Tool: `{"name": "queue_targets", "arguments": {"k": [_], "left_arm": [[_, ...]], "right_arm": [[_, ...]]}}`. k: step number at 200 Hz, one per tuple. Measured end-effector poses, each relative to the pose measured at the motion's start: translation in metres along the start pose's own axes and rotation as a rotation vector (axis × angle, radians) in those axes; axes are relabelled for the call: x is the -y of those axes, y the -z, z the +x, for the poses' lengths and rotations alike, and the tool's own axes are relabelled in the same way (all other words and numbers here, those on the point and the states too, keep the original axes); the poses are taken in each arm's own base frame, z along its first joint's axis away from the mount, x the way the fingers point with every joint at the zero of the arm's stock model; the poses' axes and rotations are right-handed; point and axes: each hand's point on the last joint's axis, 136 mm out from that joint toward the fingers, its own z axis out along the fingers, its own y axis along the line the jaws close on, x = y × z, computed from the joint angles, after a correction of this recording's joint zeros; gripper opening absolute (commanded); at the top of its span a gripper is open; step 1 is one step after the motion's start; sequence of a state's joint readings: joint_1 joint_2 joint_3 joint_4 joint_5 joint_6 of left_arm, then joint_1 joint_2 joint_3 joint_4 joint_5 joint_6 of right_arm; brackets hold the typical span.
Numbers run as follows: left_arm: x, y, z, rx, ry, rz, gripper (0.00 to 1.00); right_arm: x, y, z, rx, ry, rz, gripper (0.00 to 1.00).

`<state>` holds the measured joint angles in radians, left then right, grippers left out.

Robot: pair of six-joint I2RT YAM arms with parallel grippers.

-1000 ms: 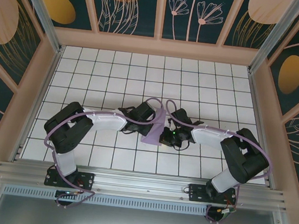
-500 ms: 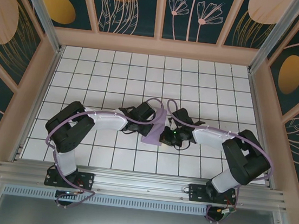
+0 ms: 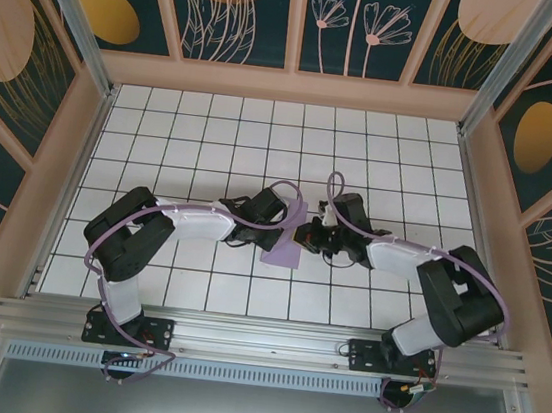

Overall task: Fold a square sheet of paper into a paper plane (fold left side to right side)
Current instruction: Fold the triangle a second time at the center of the table.

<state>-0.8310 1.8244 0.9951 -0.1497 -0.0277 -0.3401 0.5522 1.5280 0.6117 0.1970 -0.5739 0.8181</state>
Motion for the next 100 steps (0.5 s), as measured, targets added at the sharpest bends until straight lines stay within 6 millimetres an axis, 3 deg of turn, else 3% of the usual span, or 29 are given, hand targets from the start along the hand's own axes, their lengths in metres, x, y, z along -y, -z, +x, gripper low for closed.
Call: {"name": "queue_targets", "arguments": {"k": [66, 100], "left_arm": [[0.0, 0.0, 0.0, 0.0, 0.0, 0.0, 0.0], [0.0, 0.0, 0.0, 0.0, 0.0, 0.0, 0.0]], "right_arm": [[-0.002, -0.027, -0.023, -0.011, -0.005, 0.016, 0.0], [-0.003, -0.033, -0.024, -0.021, 0.007, 0.029, 0.0]]}}
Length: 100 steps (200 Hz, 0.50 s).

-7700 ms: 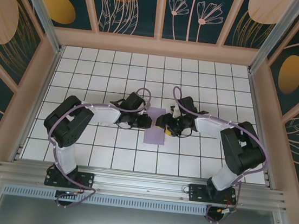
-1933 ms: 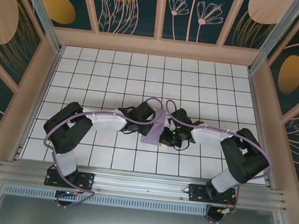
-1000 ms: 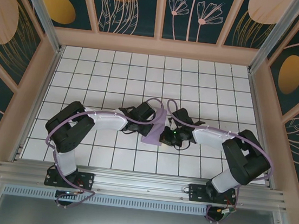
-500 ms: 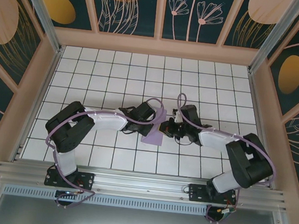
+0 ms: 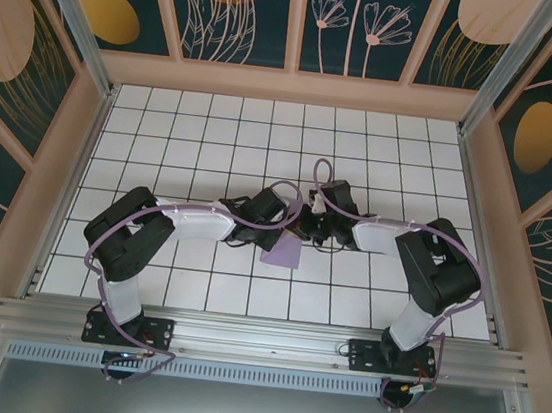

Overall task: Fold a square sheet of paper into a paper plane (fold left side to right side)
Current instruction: Fold the triangle a second time at the center of the table.

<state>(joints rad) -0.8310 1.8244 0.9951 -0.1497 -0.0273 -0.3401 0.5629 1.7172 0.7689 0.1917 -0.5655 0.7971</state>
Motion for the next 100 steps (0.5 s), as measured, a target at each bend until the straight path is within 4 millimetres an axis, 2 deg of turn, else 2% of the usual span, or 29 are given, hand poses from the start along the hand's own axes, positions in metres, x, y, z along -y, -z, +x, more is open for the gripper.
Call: {"name": "queue_targets", "arguments": {"k": [52, 100], "left_arm": [[0.0, 0.0, 0.0, 0.0, -0.003, 0.0, 0.0], [0.0, 0.0, 0.0, 0.0, -0.008, 0.0, 0.0]], "right_arm": [[0.019, -0.009, 0.01, -0.039, -0.002, 0.079, 0.0], [0.027, -0.008, 0.008, -0.026, 0.014, 0.122, 0.0]]}}
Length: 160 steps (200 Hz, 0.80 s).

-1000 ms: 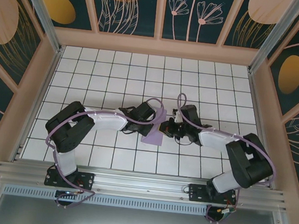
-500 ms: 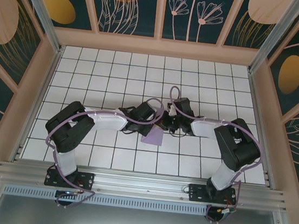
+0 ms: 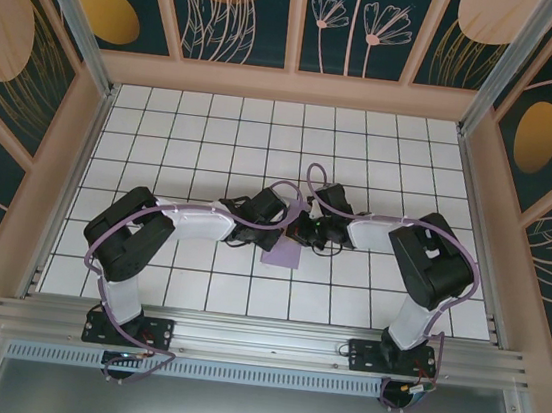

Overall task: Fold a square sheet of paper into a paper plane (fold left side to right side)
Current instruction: Fold the triangle a second time at the center of the table.

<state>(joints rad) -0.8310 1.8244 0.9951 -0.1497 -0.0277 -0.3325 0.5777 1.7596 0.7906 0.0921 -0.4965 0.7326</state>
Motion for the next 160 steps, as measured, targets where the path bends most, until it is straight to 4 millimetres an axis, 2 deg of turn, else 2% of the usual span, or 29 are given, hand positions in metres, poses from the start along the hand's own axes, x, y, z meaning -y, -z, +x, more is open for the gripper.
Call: {"name": "queue_targets", "arguments": {"k": [61, 93, 104, 121, 145, 160], "left_arm": [[-0.001, 0.001, -0.001, 0.003, 0.001, -0.009, 0.0], [-0.003, 0.005, -0.004, 0.003, 0.007, -0.026, 0.15], [-0.004, 0.012, -0.008, 0.016, 0.013, -0.035, 0.22], [-0.007, 0.027, -0.016, 0.046, 0.031, -0.051, 0.25], [-0.002, 0.054, -0.032, 0.114, 0.055, -0.022, 0.23], [0.004, 0.064, -0.033, 0.132, 0.071, 0.025, 0.21]], "right_arm": [[0.004, -0.001, 0.0, 0.0, 0.009, 0.024, 0.0], [0.004, -0.001, 0.0, 0.002, 0.01, 0.026, 0.0], [0.004, -0.001, 0.0, 0.002, 0.012, 0.027, 0.0], [0.004, -0.001, 0.0, 0.003, 0.012, 0.027, 0.0], [0.004, -0.001, 0.0, 0.003, 0.012, 0.028, 0.0], [0.004, -0.001, 0.0, 0.003, 0.013, 0.028, 0.0]]}}
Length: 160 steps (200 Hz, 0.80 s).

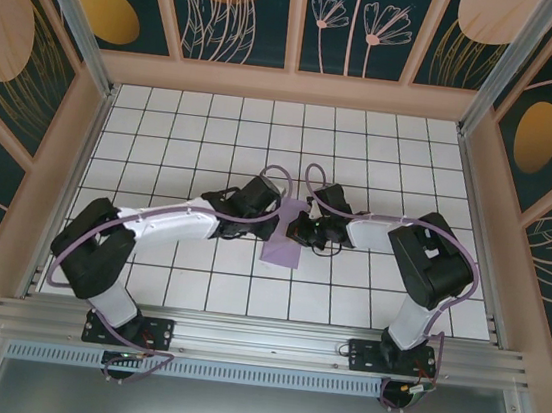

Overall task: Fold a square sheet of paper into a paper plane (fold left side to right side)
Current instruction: Fold the triangle a second time at the center of the table.

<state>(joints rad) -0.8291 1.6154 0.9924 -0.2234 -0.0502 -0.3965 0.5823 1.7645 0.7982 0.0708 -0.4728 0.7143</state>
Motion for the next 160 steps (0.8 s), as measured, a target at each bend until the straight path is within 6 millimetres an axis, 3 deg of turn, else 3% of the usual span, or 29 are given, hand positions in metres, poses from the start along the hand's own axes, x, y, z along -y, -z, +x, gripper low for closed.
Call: {"name": "queue_targets", "arguments": {"k": [52, 86, 160], "left_arm": [[0.027, -0.002, 0.049, -0.13, 0.076, 0.222, 0.16], [0.038, -0.012, 0.059, -0.17, 0.109, 0.296, 0.13], [0.024, -0.032, 0.077, -0.212, 0.163, 0.276, 0.1]], "right_arm": [[0.0, 0.0, 0.0, -0.001, 0.004, 0.0, 0.0], [-0.001, 0.0, 0.001, -0.001, 0.006, 0.0, 0.0], [-0.001, 0.0, 0.001, -0.004, 0.023, 0.014, 0.0]]}}
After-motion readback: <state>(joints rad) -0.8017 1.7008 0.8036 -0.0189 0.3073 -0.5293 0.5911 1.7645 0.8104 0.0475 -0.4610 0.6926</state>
